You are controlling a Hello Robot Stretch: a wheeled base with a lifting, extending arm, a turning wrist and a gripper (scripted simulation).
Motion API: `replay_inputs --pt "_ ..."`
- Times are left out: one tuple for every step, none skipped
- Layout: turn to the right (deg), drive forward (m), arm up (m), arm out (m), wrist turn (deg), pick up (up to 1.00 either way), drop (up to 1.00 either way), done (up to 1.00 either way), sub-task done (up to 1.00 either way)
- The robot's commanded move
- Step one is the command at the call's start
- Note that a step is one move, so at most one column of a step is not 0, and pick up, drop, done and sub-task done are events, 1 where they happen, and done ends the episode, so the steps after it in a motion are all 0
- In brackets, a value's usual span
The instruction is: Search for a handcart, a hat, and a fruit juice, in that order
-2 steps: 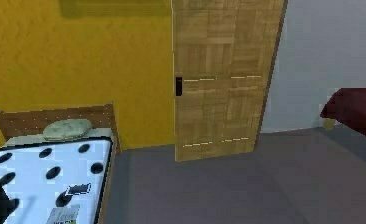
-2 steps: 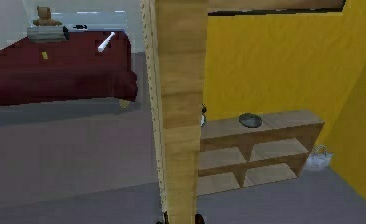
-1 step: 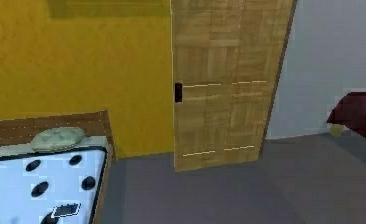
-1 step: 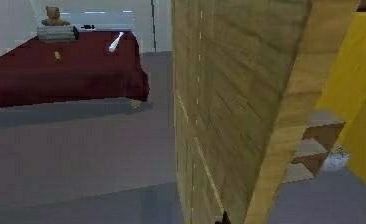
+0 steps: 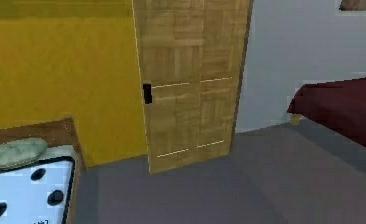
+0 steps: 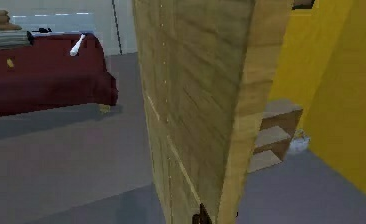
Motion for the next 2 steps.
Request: replay_inputs --pt "0.0 0.20 0.00 0.00 0.0 0.00 0.00 0.00 0.00" --pt "45.0 0.00 0.00 0.00 0.0 0.00 0.00 0.00 0.00"
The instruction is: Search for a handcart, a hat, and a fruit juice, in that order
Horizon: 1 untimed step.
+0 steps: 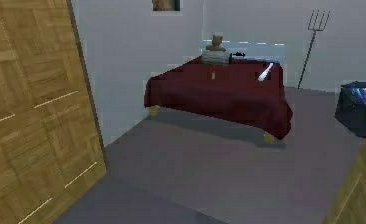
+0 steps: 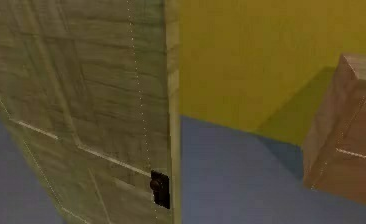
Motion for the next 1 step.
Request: replay_inputs --pt "21.0 0.00 0.00 0.00 0.0 0.00 0.00 0.00 0.00"
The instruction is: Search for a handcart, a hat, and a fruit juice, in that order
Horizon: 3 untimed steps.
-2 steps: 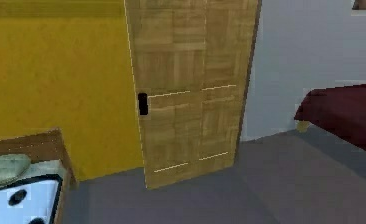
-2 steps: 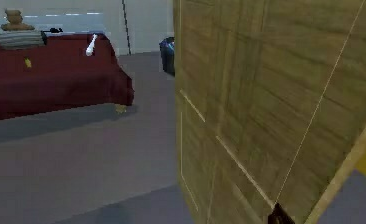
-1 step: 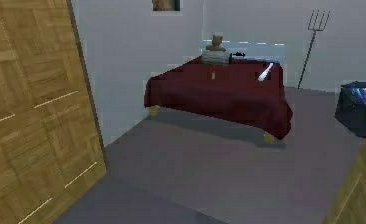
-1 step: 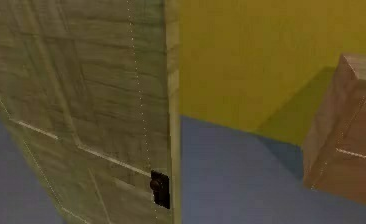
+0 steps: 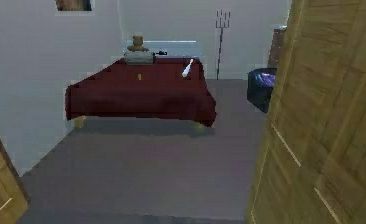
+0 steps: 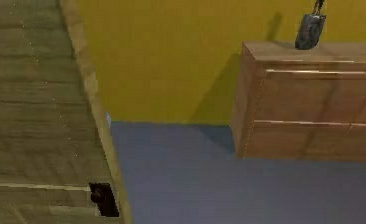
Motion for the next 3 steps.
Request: replay_inputs --pt "0.0 1.00 0.00 0.00 0.0 0.00 0.00 0.00 0.00" --pt "6.0 0.00 0.00 0.00 0.0 0.00 0.00 0.00 0.00" --pt "0.0 0.35 0.00 0.00 0.0 0.00 0.00 0.00 0.00"
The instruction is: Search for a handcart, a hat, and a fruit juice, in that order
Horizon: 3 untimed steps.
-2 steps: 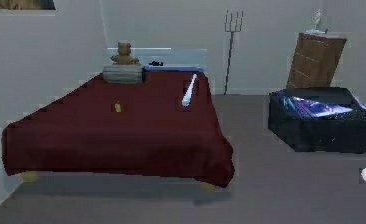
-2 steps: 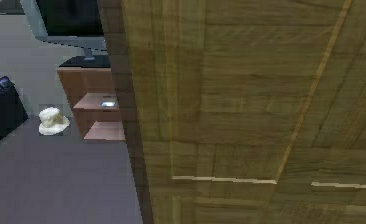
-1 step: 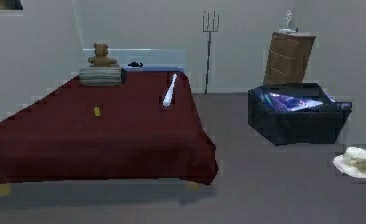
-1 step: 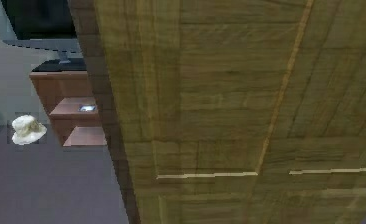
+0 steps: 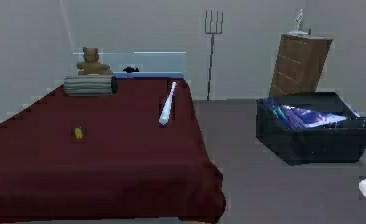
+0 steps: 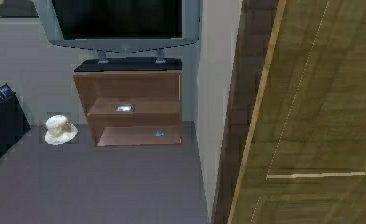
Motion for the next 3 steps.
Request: replay_inputs --pt "27.0 0.00 0.00 0.00 0.0 0.00 0.00 0.00 0.00" --pt "0.0 0.40 0.00 0.00 0.0 0.00 0.00 0.00 0.00" --pt "45.0 0.00 0.00 0.00 0.0 0.00 0.00 0.00 0.00"
